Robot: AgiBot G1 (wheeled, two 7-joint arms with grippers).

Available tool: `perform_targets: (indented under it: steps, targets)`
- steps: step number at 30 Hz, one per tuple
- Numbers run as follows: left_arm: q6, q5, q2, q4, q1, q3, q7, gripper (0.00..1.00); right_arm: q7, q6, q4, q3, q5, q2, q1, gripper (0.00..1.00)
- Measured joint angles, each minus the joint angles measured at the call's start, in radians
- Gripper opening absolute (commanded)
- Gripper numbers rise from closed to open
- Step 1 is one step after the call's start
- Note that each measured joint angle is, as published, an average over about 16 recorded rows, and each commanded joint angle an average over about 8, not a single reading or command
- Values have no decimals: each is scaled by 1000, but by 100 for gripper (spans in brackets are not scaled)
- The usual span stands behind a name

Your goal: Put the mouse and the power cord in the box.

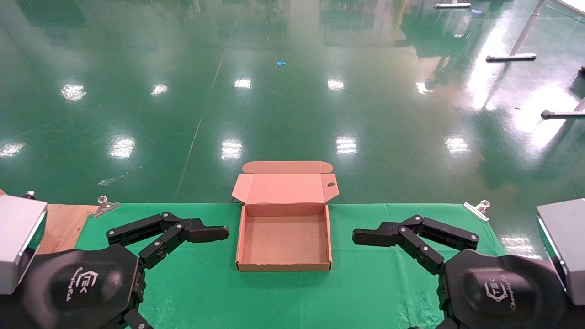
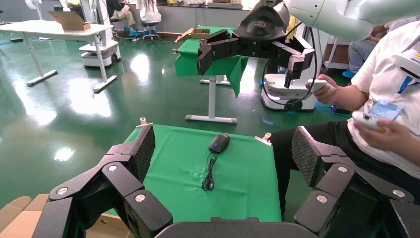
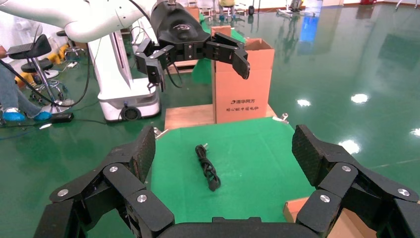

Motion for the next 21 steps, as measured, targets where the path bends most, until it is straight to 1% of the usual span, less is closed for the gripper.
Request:
perform_targets:
  steps: [6,11,16,21]
  targets:
    - [4,5,-1,1,0,3,-1,100,-1,-2,2,-3,-5,-1,0,100]
    - [16,34,-4,14,-10,19,-4,100,-11,-9,11,-23,-52,-2,9,100]
    - [34,99,-2,52,-36,51,5,100,-29,-17,24,-64,-168,-3,42,100]
    - [54,207,11,122,-85,100,41,100,-58,-26,35,-134,-356,-12,101,100]
